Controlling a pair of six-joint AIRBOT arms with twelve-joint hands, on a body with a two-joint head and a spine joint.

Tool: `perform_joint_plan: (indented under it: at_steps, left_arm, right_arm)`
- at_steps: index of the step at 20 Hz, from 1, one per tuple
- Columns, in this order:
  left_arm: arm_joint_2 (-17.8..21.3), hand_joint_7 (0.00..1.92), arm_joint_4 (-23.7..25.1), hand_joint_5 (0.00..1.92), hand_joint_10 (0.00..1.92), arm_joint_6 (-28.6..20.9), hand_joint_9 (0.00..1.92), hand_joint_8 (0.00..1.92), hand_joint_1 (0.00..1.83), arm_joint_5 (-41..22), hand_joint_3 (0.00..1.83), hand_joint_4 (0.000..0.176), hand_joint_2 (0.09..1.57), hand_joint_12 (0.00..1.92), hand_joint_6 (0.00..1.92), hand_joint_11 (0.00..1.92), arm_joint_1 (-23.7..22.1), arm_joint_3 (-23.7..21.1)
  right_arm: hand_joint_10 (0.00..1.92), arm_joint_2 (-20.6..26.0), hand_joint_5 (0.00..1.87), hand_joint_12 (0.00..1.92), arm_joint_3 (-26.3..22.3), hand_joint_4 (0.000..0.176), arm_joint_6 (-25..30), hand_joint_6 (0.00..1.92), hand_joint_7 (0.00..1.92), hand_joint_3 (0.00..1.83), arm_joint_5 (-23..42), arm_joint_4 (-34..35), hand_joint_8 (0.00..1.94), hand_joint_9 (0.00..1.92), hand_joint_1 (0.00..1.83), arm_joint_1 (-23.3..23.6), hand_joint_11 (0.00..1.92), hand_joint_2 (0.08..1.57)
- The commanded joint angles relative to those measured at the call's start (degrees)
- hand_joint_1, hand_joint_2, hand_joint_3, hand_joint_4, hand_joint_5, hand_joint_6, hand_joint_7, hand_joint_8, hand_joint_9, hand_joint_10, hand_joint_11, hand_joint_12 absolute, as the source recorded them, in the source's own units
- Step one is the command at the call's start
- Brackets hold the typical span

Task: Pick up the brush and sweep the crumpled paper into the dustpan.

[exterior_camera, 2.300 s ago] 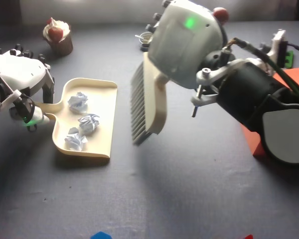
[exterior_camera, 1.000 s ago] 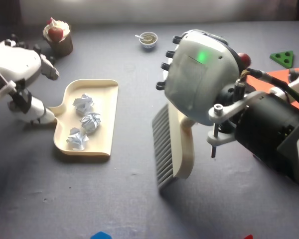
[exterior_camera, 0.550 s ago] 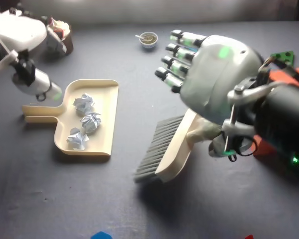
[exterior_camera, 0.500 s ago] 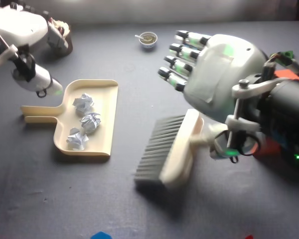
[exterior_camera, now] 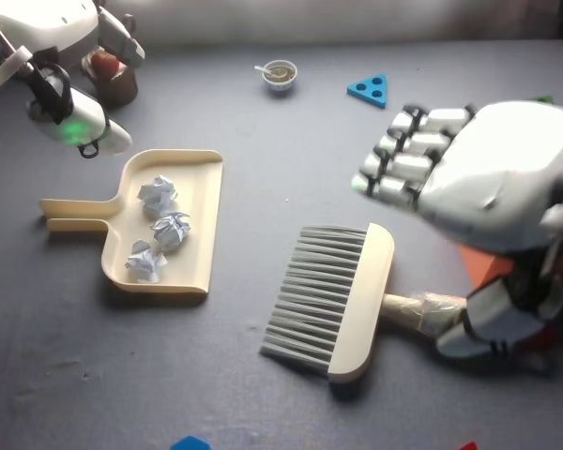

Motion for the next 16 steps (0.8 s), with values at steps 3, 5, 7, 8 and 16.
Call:
perform_joint_plan:
  at_steps: [3, 5, 7, 8, 16]
  left_arm:
    - [1.0, 0.36, 2.1, 0.61, 0.00, 0.5, 0.31, 0.00, 0.90, -1.6, 0.00, 0.090, 0.99, 0.63, 0.01, 0.03, -1.8, -0.8]
    - [1.4, 0.37, 0.9, 0.60, 0.01, 1.6, 0.33, 0.00, 0.88, -1.5, 0.00, 0.105, 0.98, 0.63, 0.00, 0.04, -2.5, -2.0]
    - [1.5, 0.39, -0.6, 0.62, 0.01, 3.3, 0.34, 0.01, 0.91, -2.1, 0.00, 0.096, 0.98, 0.62, 0.00, 0.04, -3.4, -2.8]
    - [1.6, 0.40, -1.1, 0.62, 0.00, 3.9, 0.34, 0.00, 0.91, -2.1, 0.00, 0.094, 0.98, 0.61, 0.00, 0.04, -3.7, -3.0]
    - [2.9, 0.35, -2.0, 0.54, 0.00, 6.0, 0.32, 0.00, 0.88, -0.5, 0.00, 0.117, 0.97, 0.61, 0.01, 0.05, -5.0, -3.8]
  right_arm:
    - [0.00, 3.2, 0.00, 0.00, 0.1, 0.000, 25.4, 0.00, 0.00, 0.00, 11.0, -25.9, 0.00, 0.00, 0.49, -2.4, 0.00, 0.82]
    - [0.00, 4.4, 0.00, 0.00, -0.1, 0.000, 50.3, 0.00, 0.00, 0.01, 11.4, -51.1, 0.00, 0.00, 0.45, -5.2, 0.00, 0.83]
    - [0.00, 7.2, 0.00, 0.00, -0.8, 0.000, 79.9, 0.00, 0.00, 0.01, 6.8, -75.5, 0.00, 0.00, 0.46, -7.4, 0.00, 0.83]
    - [0.00, 7.9, 0.00, 0.00, -1.3, 0.000, 83.6, 0.00, 0.00, 0.01, 5.9, -77.2, 0.00, 0.00, 0.46, -8.1, 0.00, 0.83]
    - [0.00, 14.2, 0.00, 0.02, -7.8, 0.000, 79.1, 0.00, 0.00, 0.01, 2.4, -78.4, 0.00, 0.00, 0.45, -14.7, 0.04, 0.85]
